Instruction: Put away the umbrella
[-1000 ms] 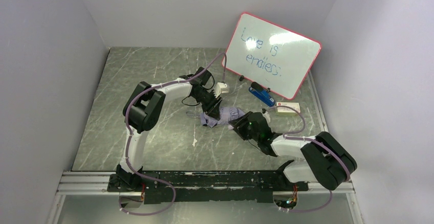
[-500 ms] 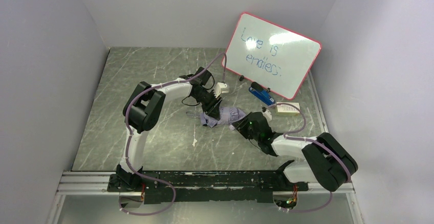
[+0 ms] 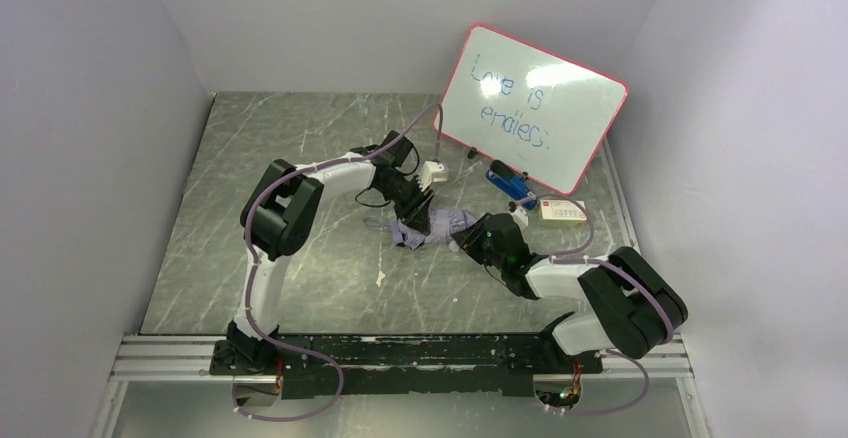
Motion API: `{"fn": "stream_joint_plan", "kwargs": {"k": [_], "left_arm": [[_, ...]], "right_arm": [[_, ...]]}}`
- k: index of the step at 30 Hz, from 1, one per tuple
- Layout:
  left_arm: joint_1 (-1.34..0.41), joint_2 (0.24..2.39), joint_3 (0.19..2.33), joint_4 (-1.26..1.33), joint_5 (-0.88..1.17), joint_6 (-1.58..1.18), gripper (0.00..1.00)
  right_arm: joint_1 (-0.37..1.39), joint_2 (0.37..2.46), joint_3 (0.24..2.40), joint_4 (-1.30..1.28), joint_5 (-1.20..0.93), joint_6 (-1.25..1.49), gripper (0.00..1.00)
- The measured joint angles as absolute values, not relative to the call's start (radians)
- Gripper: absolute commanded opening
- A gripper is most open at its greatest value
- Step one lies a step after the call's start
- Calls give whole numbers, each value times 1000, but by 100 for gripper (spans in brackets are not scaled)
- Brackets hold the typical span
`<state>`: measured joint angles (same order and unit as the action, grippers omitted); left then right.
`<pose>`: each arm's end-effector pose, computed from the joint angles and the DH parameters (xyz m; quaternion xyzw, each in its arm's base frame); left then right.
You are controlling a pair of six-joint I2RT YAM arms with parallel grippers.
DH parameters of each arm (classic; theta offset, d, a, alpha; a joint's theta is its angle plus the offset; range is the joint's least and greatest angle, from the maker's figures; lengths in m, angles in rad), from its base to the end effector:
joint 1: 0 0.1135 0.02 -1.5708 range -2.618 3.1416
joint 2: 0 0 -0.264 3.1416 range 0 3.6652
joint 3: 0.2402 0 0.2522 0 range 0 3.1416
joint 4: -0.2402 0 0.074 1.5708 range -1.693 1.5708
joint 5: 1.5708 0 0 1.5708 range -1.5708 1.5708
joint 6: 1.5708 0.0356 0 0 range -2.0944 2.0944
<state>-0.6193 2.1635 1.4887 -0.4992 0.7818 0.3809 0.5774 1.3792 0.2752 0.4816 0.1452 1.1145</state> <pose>0.3393 -0.2727 0.1347 0.5006 0.7594 -0.3926 0.1365 0.1891 0.1170 0.1172 0.2674 0.8467 0.2981 0.3503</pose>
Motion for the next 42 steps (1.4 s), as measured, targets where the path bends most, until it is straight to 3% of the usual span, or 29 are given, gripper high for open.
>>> {"fn": "stream_joint_plan", "kwargs": {"k": [12, 27, 37, 42], "left_arm": [[-619, 2164, 1489, -500, 782, 381, 5], [-619, 2164, 1489, -500, 781, 381, 5], [-619, 2164, 1489, -501, 781, 381, 5], [-619, 2165, 1490, -501, 781, 381, 5]], "right_arm": [[557, 1394, 259, 529, 21, 1053, 31], [558, 1455, 237, 645, -78, 1063, 32], [564, 1436, 260, 564, 4, 1162, 32], [564, 1411, 258, 516, 57, 1208, 26]]}}
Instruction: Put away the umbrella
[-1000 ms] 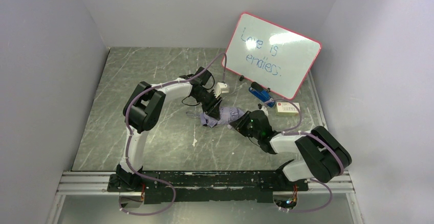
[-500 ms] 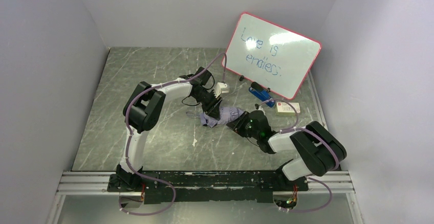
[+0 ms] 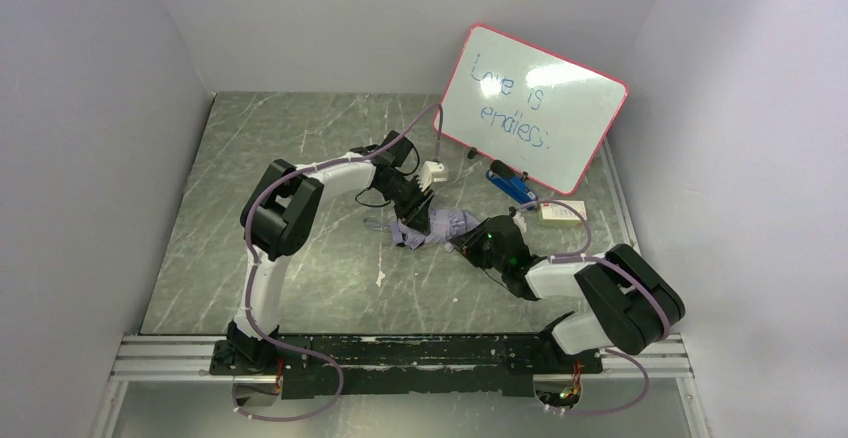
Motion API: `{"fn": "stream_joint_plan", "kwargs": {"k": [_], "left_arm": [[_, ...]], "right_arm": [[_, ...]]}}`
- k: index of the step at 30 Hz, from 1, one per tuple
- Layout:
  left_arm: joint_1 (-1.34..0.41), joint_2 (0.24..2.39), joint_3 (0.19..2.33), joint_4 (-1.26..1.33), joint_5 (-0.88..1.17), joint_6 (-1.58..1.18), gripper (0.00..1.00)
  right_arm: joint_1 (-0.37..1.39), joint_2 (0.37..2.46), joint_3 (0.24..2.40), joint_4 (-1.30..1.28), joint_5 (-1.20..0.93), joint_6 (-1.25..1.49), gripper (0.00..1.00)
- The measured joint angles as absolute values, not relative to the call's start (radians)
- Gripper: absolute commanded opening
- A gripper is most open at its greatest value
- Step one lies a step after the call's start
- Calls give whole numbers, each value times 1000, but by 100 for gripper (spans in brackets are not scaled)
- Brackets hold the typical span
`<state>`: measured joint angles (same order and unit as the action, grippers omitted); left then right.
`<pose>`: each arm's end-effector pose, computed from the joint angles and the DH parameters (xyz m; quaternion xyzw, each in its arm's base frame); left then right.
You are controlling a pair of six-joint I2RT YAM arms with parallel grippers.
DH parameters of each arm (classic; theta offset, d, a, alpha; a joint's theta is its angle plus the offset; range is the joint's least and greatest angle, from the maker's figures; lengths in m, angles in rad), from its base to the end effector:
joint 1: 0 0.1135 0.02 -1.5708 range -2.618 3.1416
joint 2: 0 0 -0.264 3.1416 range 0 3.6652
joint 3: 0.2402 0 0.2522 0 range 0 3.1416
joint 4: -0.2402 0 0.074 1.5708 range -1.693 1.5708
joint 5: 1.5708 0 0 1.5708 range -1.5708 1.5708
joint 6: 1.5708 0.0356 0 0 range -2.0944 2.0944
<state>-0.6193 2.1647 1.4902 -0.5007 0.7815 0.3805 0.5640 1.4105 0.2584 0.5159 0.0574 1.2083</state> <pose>0.3395 -0.2728 0.1346 0.5003 0.7598 -0.3924 0.1359 0.1873 0.1161 0.1096 0.2948 0.8424 0.3326 0.3046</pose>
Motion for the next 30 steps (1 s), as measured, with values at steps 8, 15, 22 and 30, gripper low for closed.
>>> {"fn": "stream_joint_plan", "kwargs": {"k": [8, 15, 22, 30], "left_arm": [[-619, 2166, 1493, -504, 781, 381, 5], [-619, 2169, 1496, -507, 781, 381, 5], [-620, 2169, 1498, -510, 781, 381, 5], [-620, 2169, 1502, -513, 781, 376, 5]], "right_arm": [[563, 1434, 262, 528, 67, 1208, 9], [562, 1419, 233, 556, 60, 1179, 0], [560, 1267, 115, 563, 40, 1119, 0], [560, 1258, 116, 553, -14, 1056, 0]]}}
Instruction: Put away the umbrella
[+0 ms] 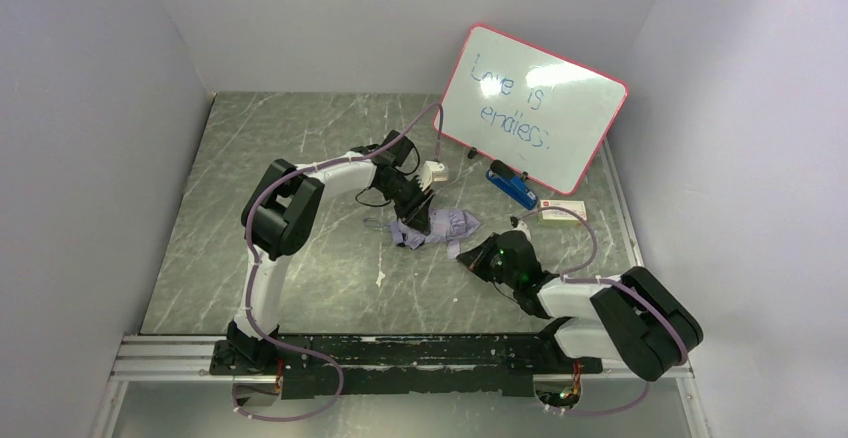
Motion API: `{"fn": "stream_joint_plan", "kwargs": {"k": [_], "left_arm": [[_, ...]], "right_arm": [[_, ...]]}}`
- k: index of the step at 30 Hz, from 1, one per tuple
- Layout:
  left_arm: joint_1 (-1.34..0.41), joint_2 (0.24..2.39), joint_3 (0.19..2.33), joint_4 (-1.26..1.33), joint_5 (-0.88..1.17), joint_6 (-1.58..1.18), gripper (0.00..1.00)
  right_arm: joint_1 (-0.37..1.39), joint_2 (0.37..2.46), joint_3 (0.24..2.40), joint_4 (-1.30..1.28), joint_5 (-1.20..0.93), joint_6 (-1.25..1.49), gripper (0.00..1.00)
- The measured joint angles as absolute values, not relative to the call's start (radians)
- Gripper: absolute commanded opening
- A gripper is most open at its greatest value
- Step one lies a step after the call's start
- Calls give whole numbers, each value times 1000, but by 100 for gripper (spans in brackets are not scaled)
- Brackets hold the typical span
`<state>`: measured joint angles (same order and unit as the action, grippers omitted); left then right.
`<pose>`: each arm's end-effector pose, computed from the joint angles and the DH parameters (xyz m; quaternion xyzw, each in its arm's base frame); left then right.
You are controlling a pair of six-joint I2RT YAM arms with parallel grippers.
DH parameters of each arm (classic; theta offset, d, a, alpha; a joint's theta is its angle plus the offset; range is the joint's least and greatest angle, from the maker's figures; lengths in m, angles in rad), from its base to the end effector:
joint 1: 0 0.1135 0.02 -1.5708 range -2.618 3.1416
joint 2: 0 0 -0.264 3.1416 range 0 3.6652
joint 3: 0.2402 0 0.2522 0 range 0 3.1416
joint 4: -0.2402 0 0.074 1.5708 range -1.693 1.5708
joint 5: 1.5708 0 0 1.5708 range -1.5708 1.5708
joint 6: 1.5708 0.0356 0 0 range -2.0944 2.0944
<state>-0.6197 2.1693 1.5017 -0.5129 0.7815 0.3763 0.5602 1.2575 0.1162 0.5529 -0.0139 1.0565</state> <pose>0.3404 -0.2737 0.1353 0.4982 0.7616 -0.3927 0.1326 0.1576 0.0994 0.1061 0.2134 0.8555 0.3453 0.3214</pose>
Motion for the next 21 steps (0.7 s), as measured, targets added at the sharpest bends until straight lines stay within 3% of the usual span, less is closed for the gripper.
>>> {"fn": "stream_joint_plan", "kwargs": {"k": [14, 15, 18, 21], "left_arm": [[-621, 2171, 1505, -518, 777, 374, 5], [-621, 2171, 1505, -518, 777, 374, 5], [-621, 2171, 1506, -518, 776, 374, 5], [-621, 2171, 1506, -518, 776, 374, 5]], "right_arm": [[560, 1128, 60, 609, -49, 1042, 0], [560, 1108, 60, 609, -46, 1037, 2], [559, 1061, 81, 557, -13, 1021, 37], [558, 1040, 127, 460, 44, 995, 49]]}}
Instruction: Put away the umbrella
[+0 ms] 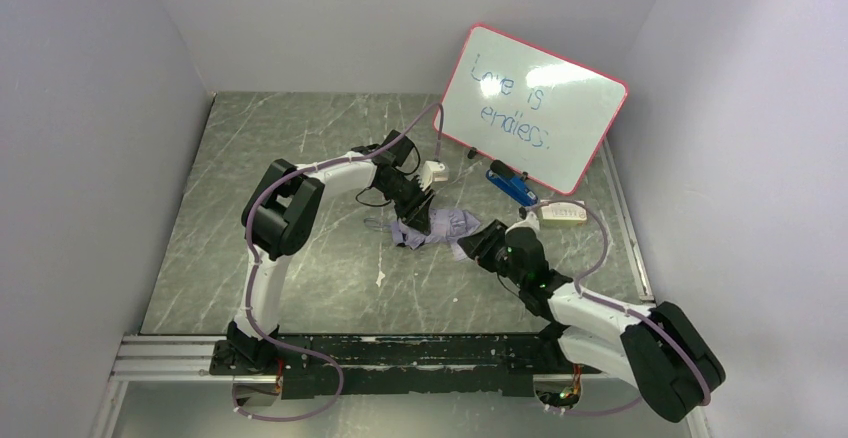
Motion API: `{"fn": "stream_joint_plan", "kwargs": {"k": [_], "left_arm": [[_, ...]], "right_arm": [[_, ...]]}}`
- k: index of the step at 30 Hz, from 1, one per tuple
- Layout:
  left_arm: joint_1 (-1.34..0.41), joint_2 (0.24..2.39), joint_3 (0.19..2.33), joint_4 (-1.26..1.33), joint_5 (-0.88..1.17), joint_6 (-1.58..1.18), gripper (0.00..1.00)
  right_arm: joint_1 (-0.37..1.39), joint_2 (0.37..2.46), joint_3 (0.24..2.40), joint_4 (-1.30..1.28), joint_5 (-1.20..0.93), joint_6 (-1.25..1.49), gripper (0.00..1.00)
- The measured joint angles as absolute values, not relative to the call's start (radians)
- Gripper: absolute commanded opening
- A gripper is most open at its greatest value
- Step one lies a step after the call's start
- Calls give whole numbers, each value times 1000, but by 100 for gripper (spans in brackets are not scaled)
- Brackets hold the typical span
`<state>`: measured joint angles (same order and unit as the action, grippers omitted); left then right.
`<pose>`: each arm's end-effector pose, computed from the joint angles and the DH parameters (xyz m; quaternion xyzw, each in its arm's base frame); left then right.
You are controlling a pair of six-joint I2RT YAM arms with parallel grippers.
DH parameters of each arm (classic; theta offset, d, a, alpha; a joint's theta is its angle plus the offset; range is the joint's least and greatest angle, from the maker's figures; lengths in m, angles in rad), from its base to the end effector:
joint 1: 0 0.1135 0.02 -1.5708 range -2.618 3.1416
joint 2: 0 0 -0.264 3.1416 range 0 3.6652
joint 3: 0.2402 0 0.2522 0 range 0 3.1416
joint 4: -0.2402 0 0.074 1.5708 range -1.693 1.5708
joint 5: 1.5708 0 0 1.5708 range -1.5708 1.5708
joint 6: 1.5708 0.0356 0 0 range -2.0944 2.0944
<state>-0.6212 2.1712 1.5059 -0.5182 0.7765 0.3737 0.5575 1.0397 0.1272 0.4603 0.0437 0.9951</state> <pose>0.3404 -0.2743 0.1353 0.4974 0.7634 -0.3906 0.1309 0.1554 0.0951 0.1362 0.1953 0.8247 0.3585 0.3915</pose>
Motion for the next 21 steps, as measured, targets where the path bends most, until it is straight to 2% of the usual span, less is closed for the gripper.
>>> {"fn": "stream_joint_plan", "kwargs": {"k": [5, 9, 21], "left_arm": [[-622, 2171, 1505, -518, 775, 374, 5], [-622, 2171, 1505, -518, 775, 374, 5], [-622, 2173, 1504, -517, 774, 373, 5]], "right_arm": [[540, 1061, 191, 329, 99, 942, 54], [508, 1139, 223, 285, 88, 882, 54], [406, 1349, 334, 368, -153, 678, 42]]}}
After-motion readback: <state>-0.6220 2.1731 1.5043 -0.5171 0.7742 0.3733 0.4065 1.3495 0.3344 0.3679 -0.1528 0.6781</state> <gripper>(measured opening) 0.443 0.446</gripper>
